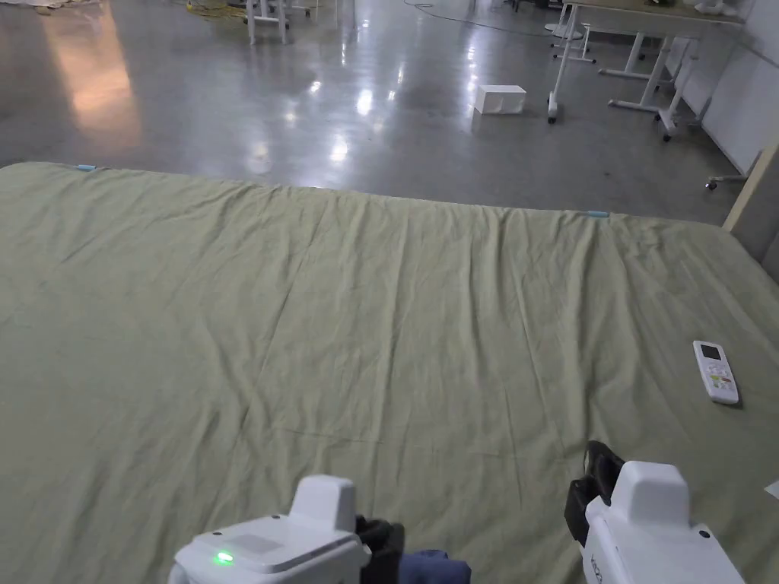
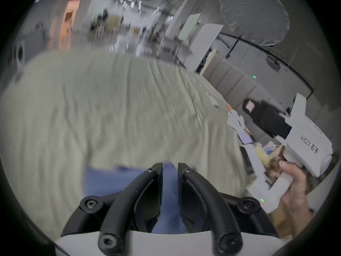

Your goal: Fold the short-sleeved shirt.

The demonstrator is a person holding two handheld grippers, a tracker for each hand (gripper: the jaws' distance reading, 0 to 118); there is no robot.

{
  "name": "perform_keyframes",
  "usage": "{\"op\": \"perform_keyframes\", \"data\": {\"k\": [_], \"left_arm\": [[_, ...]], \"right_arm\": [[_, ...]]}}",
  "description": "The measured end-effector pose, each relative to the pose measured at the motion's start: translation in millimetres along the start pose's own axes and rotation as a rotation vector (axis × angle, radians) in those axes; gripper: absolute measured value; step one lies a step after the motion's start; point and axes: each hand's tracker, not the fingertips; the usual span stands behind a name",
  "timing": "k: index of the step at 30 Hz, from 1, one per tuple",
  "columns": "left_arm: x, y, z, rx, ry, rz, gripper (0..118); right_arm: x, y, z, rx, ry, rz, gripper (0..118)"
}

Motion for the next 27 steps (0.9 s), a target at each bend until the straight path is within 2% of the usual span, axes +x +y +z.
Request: {"op": "perform_keyframes", "data": {"k": [5,10,13,18,27], "left_arm": [[-14.9,31.5,29.9,0.246,0.244,-0.110,8],[-36.4,50.3,49.2,0.442,0.416,-0.086,5],[-47.3,57.1,55.9,0.513,0.469,-0.097,5],[-57.5,56.2,63.4,0.610,0.547,-0.132,5],[-92.6,49.3,78.5,0.602,0.611,-0.143,5]], "right_arm": [[-6.1,18.3,-2.4,0.051,-0.006,-0.021,0],[-12.7,37.4,-2.0,0.107,-0.019,-0.023,0],[-14.6,46.8,-1.8,0.144,-0.035,-0.033,0],[-17.8,58.5,-0.8,0.212,-0.063,0.008,0],[-4.0,57.0,3.0,0.216,-0.098,0.036,0]]}}
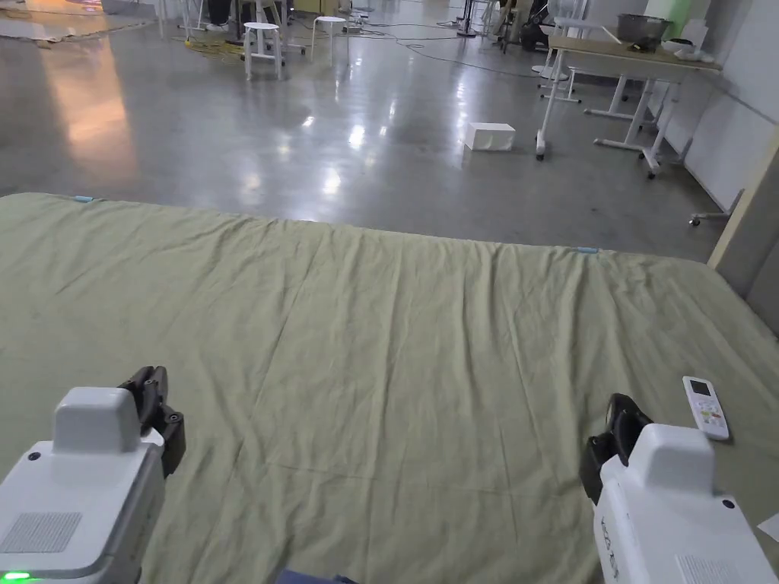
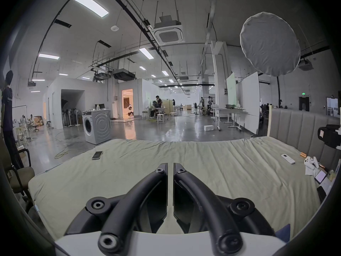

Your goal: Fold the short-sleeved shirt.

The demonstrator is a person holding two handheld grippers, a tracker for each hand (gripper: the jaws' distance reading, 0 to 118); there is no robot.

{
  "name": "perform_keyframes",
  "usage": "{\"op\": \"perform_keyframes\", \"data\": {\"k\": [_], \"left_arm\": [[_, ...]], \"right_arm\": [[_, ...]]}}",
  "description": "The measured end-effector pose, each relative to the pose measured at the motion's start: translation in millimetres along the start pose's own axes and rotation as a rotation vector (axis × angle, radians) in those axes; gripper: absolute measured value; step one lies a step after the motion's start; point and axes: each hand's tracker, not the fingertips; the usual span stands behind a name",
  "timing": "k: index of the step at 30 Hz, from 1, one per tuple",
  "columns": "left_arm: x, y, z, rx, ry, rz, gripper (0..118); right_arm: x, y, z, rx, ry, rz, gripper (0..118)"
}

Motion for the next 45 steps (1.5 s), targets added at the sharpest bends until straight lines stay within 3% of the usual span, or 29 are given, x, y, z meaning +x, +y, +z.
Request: {"op": "perform_keyframes", "data": {"k": [5,9,12,15,18,20,21,23,27,29,33,36,41,45], "left_arm": [[-17.1,-8.3,3.2,-0.032,0.011,0.003,5],[-24.5,-19.7,6.5,-0.070,0.010,0.015,5],[-27.3,-30.7,8.0,-0.108,0.005,0.031,5],[-28.6,-43.2,10.3,-0.162,-0.018,0.053,5],[-27.8,-53.8,16.5,-0.198,-0.037,0.052,5],[-27.8,-60.6,18.9,-0.235,-0.065,0.061,5],[-27.7,-65.4,20.6,-0.257,-0.076,0.066,5],[-27.8,-74.3,22.1,-0.315,-0.127,0.098,5],[-28.5,-91.5,18.5,-0.481,-0.270,0.174,6],[-30.4,-99.8,11.9,-0.583,-0.380,0.253,18],[-28.3,-120.8,-5.8,-0.760,-0.544,0.401,73],[-29.1,-141.1,-23.9,-0.842,-0.637,0.515,91],[-24.4,-181.1,-54.6,-1.007,-0.795,0.759,95],[-6.7,-202.4,-65.6,-1.068,-0.841,0.788,95]], "right_arm": [[-10.9,-27.4,23.7,-0.104,0.076,0.002,0],[-50.3,-74.5,60.9,-0.291,0.223,-0.021,0],[-88.0,-105.4,83.7,-0.289,0.319,0.092,0],[-115.2,-132.5,92.4,-0.360,0.352,0.092,0],[-132.4,-154.3,89.8,-0.347,0.328,0.179,0],[-135.1,-169.5,82.2,-0.399,0.309,0.143,0],[-135.4,-173.2,77.2,-0.403,0.278,0.163,0],[-133.0,-182.5,68.1,-0.453,0.267,0.104,0],[-126.6,-190.0,58.0,-0.438,0.230,0.117,0],[-122.1,-192.2,55.2,-0.459,0.215,0.094,0],[-115.1,-195.2,53.7,-0.482,0.214,0.057,0],[-116.6,-195.6,54.9,-0.479,0.220,0.066,0],[-116.3,-195.2,54.9,-0.483,0.224,0.066,0],[-115.7,-196.5,54.7,-0.485,0.226,0.058,0]]}}
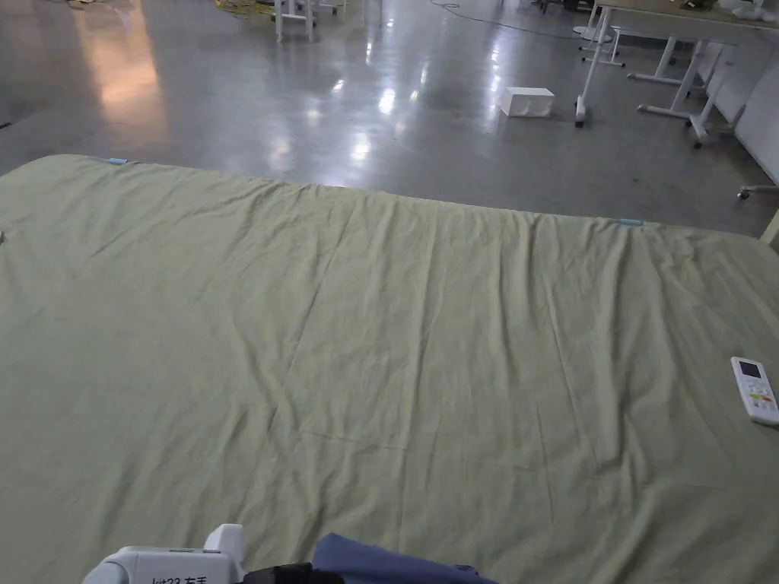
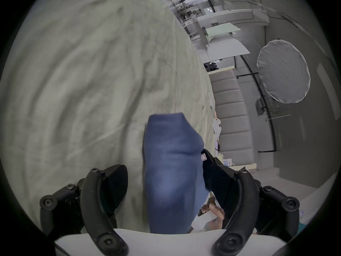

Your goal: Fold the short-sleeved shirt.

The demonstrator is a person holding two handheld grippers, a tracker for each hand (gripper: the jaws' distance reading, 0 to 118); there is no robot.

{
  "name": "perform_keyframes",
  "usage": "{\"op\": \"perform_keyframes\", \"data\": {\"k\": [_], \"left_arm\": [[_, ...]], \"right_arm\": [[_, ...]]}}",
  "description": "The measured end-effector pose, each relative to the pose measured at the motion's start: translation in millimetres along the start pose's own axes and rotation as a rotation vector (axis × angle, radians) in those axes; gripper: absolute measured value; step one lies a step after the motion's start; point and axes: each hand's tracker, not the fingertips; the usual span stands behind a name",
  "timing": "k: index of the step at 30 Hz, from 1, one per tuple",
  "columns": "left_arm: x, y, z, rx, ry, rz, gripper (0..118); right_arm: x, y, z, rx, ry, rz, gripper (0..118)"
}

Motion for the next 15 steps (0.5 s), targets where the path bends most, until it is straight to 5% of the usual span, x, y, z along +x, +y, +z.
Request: {"op": "perform_keyframes", "data": {"k": [8,11,15], "left_arm": [[5.9,-8.1,-31.1,-0.021,-0.079,-0.029,80],[-2.3,-9.0,-35.8,-0.022,-0.042,-0.019,39],[2.5,-16.0,-30.9,-0.012,-0.094,0.014,23]], "right_arm": [[2.1,1.3,0.5,-0.003,0.008,-0.011,0],[5.9,1.5,1.0,-0.003,0.018,-0.033,0],[5.3,0.9,1.4,0.001,0.019,-0.027,0]]}}
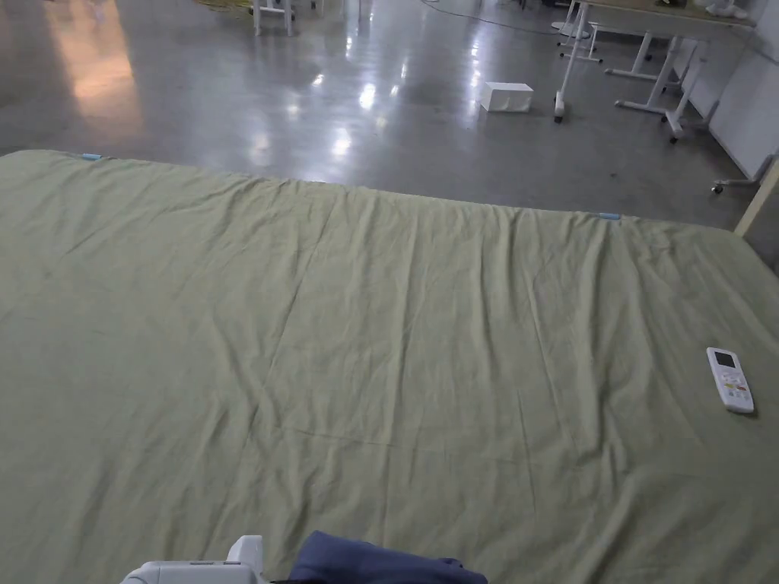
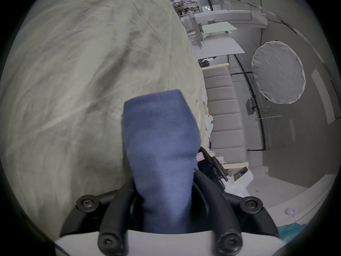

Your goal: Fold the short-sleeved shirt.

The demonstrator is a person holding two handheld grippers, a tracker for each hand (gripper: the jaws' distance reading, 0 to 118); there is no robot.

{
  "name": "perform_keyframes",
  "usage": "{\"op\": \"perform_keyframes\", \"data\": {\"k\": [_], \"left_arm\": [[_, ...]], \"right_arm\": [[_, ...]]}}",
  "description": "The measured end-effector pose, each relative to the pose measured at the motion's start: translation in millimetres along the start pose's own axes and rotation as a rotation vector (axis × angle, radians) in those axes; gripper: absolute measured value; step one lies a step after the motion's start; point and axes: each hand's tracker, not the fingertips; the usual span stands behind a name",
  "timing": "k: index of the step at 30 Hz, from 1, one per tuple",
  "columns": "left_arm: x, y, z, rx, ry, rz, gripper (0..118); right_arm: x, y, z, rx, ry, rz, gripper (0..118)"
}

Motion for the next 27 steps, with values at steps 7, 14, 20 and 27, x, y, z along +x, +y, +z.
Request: {"op": "perform_keyframes", "data": {"k": [7,14,20,27], "left_arm": [[11.9,-2.1,12.5,0.023,-0.088,-0.005,20],[21.6,11.1,54.9,0.062,-0.135,0.020,20],[13.4,40.2,143.7,0.166,-0.036,-0.008,20],[7.4,71.3,246.6,0.213,0.192,-0.050,20]], "right_arm": [[-1.6,2.2,-0.1,-0.009,-0.026,-0.002,0],[-1.9,15.3,10.0,0.019,-0.050,0.026,0],[9.8,58.6,19.2,0.113,-0.031,0.012,0],[36.8,138.1,19.1,0.295,-0.091,0.002,0]]}}
